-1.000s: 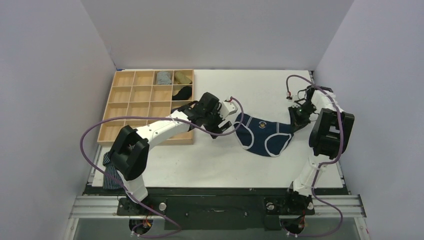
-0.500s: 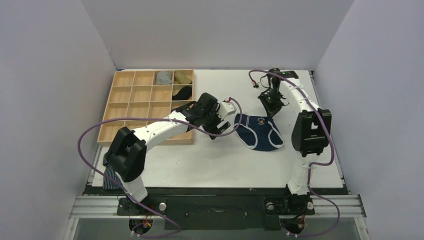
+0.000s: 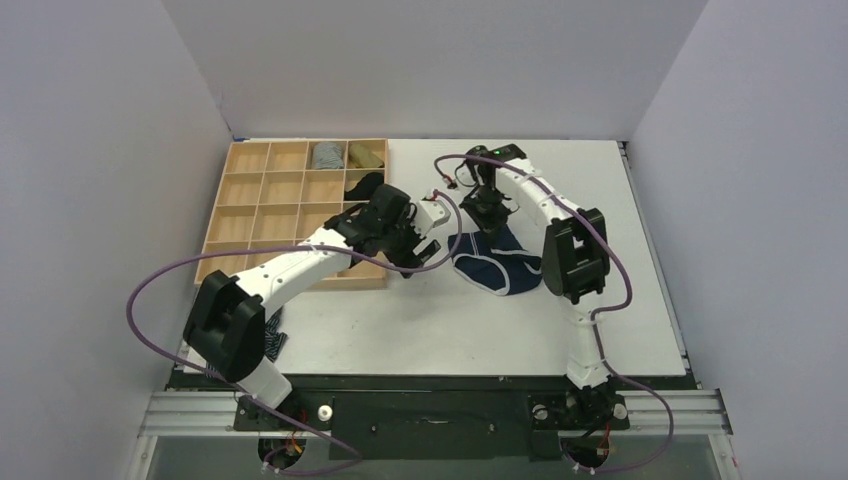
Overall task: Roll the underwear
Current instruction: Fold the underwear at the center of the board.
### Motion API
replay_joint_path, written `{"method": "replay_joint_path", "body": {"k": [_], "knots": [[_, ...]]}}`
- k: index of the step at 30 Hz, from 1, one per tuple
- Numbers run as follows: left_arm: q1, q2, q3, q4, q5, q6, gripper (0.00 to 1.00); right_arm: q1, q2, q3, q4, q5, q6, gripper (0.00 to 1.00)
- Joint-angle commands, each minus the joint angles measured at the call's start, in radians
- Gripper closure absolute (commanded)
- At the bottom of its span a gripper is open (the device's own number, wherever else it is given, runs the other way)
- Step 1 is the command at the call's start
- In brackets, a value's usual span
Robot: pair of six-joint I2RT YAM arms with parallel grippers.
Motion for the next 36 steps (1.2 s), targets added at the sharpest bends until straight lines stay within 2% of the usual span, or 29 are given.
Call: {"method": "replay_joint_path", "body": {"k": [1,9,17,26,36], "knots": [[0.023,-0.092,-0.039,-0.011,-0.012,0.019,0.19,0.075,0.012,0.042,-0.033,0.036,0.032,1.0],[0.061,-0.183,-0.119,-0.016,-0.02,0.019,0.19,0.148,0.039,0.071,-0.025,0.037,0.055,1.0],[0.083,-0.215,-0.138,-0.029,-0.021,0.023,0.19,0.198,0.061,0.101,-0.029,0.046,0.063,1.0],[0.101,-0.229,-0.193,0.0,0.022,0.038,0.19,0.221,0.004,0.127,-0.033,0.002,0.056,1.0],[0.184,-0.281,-0.17,-0.049,0.108,0.037,0.19,0.277,-0.067,0.128,-0.038,0.028,0.065,1.0]]}}
